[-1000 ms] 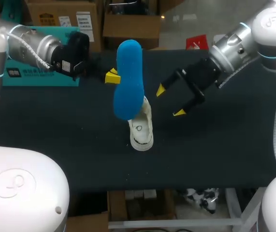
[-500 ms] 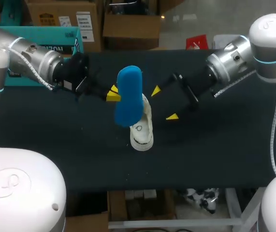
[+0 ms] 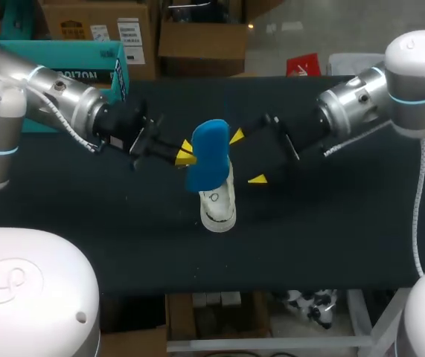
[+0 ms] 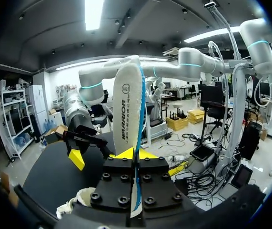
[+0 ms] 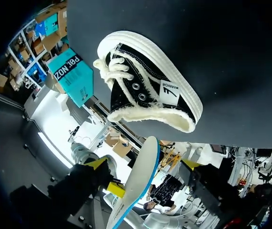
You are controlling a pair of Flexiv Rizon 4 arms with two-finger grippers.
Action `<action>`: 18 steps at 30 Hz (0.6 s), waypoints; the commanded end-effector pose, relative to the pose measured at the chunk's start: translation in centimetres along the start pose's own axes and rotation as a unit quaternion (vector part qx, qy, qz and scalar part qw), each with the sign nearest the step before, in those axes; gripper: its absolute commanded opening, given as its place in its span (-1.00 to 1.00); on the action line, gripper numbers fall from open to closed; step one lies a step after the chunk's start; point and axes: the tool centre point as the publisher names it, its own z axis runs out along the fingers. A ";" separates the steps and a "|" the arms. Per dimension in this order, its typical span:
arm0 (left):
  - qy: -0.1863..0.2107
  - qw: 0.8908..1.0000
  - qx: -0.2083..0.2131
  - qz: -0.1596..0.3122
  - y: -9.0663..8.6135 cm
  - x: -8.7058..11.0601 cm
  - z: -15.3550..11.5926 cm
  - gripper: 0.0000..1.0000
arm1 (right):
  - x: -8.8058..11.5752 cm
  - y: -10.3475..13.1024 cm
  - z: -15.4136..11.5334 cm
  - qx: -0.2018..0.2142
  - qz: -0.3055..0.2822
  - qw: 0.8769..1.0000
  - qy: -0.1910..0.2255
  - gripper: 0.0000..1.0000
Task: Open the shoe tongue, take the insole out of the shoe, put the insole back into the shoe, and pack the shoe into the shoebox
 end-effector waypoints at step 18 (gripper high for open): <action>-0.047 0.994 -0.048 0.083 2.6 -0.5 3.0 -1.00 | -1.6 0.3 4.2 0.036 0.024 0.996 0.079 -0.03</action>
